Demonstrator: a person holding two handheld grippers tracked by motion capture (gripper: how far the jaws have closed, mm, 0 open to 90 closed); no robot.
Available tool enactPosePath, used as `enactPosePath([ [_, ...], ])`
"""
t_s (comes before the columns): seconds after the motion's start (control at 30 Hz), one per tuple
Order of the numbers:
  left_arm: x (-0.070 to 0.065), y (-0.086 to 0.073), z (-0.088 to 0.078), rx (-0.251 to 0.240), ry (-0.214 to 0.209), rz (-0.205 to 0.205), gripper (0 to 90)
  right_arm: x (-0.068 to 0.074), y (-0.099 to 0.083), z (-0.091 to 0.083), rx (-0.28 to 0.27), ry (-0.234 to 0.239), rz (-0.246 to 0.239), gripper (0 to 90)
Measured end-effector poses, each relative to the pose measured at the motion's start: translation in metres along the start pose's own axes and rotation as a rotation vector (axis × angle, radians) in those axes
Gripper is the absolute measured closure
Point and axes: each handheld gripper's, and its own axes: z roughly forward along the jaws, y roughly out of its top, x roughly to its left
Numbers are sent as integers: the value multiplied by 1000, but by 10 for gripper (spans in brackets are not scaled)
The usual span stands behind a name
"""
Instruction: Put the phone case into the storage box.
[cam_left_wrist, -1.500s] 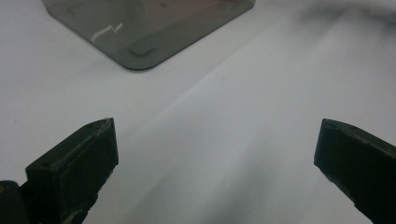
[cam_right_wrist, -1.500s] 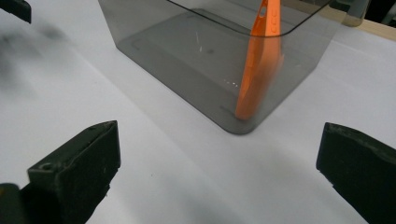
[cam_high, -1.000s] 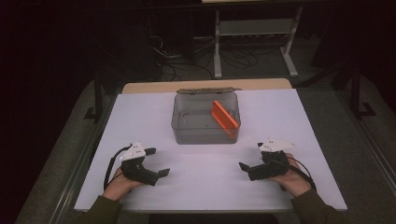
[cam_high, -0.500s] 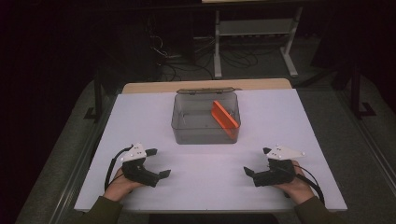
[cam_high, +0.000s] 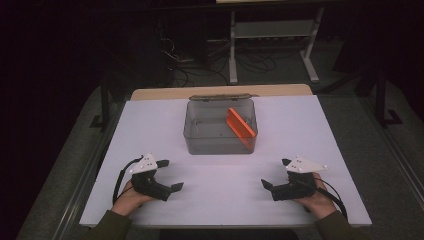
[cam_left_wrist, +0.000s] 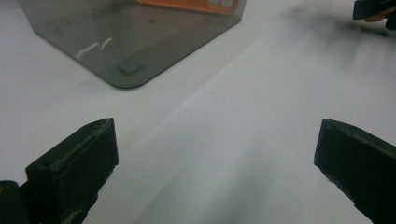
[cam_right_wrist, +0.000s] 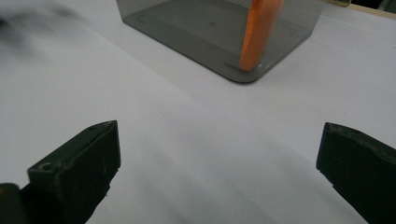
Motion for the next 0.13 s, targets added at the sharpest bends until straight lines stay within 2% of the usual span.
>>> enactPosePath([
  [0.13, 0, 0, 0, 3, 2, 1, 0, 0, 0, 0, 2, -6, -9, 0],
])
